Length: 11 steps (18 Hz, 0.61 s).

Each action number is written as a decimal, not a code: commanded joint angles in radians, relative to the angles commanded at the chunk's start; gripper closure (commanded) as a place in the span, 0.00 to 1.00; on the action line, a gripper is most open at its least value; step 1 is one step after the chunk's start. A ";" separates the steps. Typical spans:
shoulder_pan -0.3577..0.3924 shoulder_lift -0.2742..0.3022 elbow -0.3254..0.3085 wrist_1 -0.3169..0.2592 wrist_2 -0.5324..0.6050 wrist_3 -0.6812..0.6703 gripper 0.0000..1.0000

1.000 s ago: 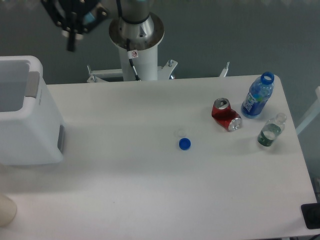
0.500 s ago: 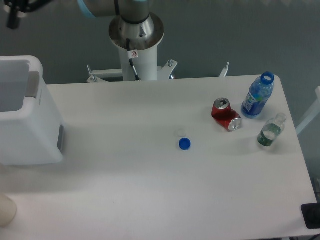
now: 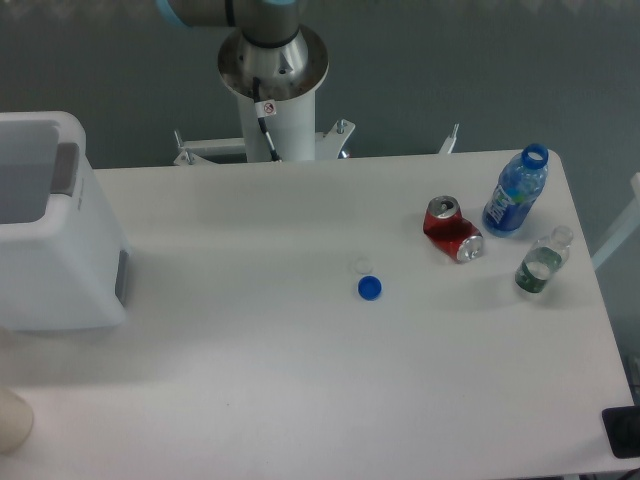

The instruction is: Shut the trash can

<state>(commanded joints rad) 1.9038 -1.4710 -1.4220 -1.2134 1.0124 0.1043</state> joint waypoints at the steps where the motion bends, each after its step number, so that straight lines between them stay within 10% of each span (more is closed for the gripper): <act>1: -0.015 -0.014 0.009 0.005 0.000 -0.003 1.00; 11: -0.132 -0.106 0.101 0.028 0.009 -0.048 1.00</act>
<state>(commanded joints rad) 1.7718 -1.5769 -1.3208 -1.1858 1.0216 0.0568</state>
